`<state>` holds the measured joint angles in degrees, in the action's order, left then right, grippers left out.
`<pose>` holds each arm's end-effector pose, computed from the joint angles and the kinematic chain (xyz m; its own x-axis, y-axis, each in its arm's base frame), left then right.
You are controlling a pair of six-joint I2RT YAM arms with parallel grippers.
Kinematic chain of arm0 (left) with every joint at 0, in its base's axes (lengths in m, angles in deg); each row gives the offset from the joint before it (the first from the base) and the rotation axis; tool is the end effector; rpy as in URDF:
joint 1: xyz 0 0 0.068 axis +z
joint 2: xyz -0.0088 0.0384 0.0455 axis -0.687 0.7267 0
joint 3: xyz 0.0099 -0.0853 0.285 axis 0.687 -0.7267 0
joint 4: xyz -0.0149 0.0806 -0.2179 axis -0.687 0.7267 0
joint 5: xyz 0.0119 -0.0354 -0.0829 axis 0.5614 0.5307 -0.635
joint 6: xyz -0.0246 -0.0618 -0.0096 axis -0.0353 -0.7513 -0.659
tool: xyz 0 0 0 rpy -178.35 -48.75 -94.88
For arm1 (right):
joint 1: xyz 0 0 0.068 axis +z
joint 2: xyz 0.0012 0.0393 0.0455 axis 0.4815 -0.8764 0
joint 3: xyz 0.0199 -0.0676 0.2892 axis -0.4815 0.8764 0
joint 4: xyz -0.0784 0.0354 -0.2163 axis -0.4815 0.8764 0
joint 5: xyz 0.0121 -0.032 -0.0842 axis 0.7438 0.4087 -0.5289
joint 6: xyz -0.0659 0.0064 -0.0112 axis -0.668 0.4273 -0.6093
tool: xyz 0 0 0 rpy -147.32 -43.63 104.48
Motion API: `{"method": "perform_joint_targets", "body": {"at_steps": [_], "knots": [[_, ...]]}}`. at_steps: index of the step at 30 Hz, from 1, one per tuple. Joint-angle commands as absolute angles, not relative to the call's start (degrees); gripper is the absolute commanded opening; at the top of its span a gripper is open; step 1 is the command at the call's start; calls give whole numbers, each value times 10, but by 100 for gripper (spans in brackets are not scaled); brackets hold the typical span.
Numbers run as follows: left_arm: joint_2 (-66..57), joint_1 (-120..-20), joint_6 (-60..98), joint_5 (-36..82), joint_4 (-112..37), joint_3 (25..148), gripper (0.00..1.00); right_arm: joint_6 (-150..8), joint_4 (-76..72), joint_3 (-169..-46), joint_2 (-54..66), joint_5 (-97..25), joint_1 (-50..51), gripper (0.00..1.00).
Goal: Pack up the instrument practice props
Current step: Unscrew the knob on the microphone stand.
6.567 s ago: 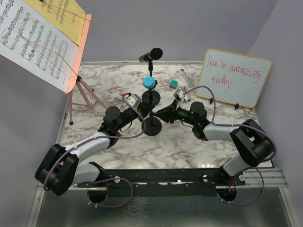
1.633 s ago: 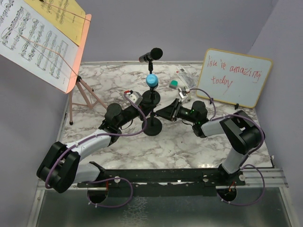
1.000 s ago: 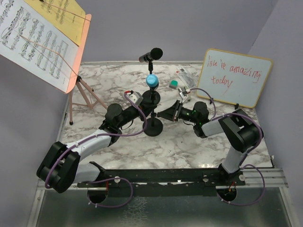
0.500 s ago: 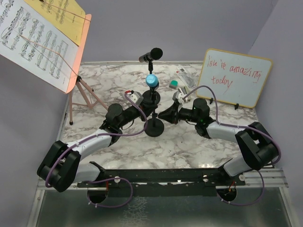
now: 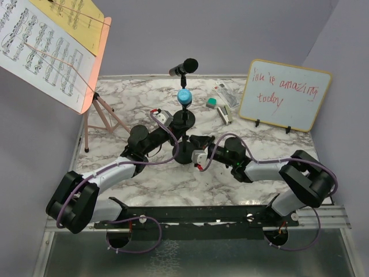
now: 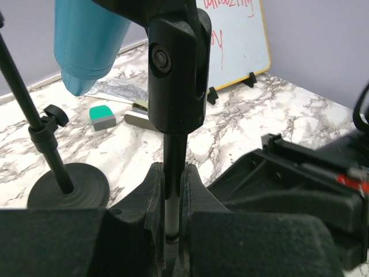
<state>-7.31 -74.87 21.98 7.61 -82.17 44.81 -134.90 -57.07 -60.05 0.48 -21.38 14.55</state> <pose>0.2059 -0.1514 0.3015 -0.0566 -0.1327 -0.9895 0.8223 0.5559 -0.1216 0.1955 0.2130 0.2418 0.7380 -0.3697 -0.5646 -0.5408 0.1765 -0.8224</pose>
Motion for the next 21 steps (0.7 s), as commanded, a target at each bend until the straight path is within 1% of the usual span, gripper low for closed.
{"method": "perform_joint_targets", "body": {"at_steps": [1,3,5,8,11,14,16,18,21], "knots": [[-63,-751,213,66,-777,446,0,-1588,-648,-581,-60,-407,206,1],[-64,-751,213,66,-776,445,0,-1667,-718,-575,-109,-466,225,1],[-66,-751,214,66,-775,444,0,-1713,-804,-567,-145,-490,237,1],[-70,-750,217,69,-772,443,0,-1691,-804,-564,-140,-476,242,2],[-73,-750,220,71,-769,442,0,-1661,-807,-561,-134,-472,245,10],[-74,-749,222,73,-767,442,0,-1594,-808,-556,-117,-476,246,28],[-75,-749,223,73,-765,442,0,-1545,-798,-554,-104,-493,246,43],[-75,-749,223,73,-765,442,0,-1477,-793,-551,-86,-510,246,54],[-74,-749,224,74,-764,442,0,-1329,-746,-546,-36,-514,245,65]]}}
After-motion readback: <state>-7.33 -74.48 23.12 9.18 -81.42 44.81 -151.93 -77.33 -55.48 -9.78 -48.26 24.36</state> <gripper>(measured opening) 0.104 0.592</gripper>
